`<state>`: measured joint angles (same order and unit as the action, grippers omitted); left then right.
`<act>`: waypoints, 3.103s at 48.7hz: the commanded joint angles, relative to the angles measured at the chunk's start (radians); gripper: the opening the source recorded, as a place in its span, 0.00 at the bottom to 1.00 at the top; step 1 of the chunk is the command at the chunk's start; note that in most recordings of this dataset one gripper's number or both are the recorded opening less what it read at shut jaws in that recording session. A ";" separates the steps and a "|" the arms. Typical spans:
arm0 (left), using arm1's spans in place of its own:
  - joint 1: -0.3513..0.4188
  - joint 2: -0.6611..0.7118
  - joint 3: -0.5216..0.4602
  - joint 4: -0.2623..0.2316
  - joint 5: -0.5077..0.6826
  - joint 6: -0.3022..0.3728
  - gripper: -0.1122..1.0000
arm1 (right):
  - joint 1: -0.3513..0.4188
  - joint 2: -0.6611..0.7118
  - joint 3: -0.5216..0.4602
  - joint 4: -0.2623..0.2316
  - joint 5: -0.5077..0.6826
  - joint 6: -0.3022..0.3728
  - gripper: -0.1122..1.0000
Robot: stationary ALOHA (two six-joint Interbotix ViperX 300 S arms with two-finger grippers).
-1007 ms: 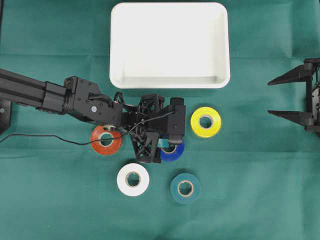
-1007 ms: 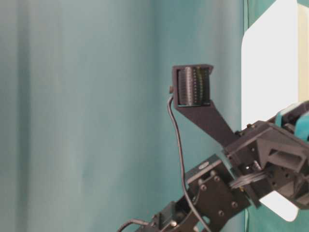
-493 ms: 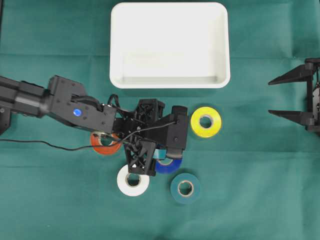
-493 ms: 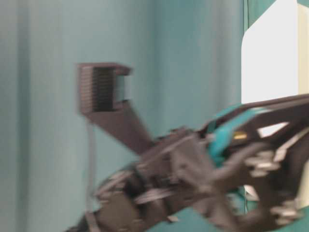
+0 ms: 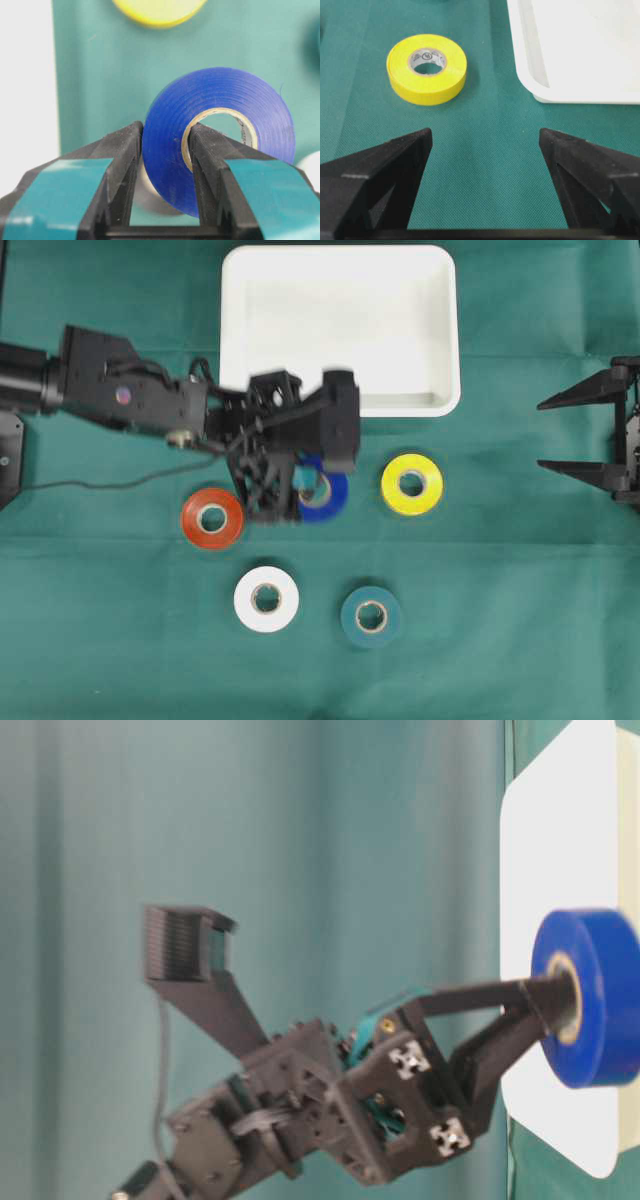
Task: Put the tape into the white case with the left arm.
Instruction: 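Carry the blue roll up into the white tray and release it, then withdraw the left gripper back to the left side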
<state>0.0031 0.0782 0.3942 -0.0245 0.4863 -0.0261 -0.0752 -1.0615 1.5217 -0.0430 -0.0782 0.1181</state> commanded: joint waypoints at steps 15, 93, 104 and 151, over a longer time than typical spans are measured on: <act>0.212 -0.077 0.077 0.005 -0.018 0.006 0.35 | -0.002 0.005 -0.011 -0.002 -0.011 0.000 0.66; 0.275 -0.173 0.201 0.003 -0.150 0.106 0.93 | -0.002 0.003 -0.011 -0.002 -0.011 0.000 0.66; 0.255 -0.284 0.285 0.003 -0.147 0.103 0.93 | -0.002 0.003 -0.011 -0.002 -0.011 0.000 0.66; 0.089 -0.522 0.548 -0.002 -0.144 0.095 0.93 | -0.002 -0.032 -0.009 -0.005 -0.006 0.000 0.66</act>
<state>0.1089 -0.4034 0.9357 -0.0245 0.3436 0.0706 -0.0752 -1.0937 1.5217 -0.0460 -0.0798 0.1181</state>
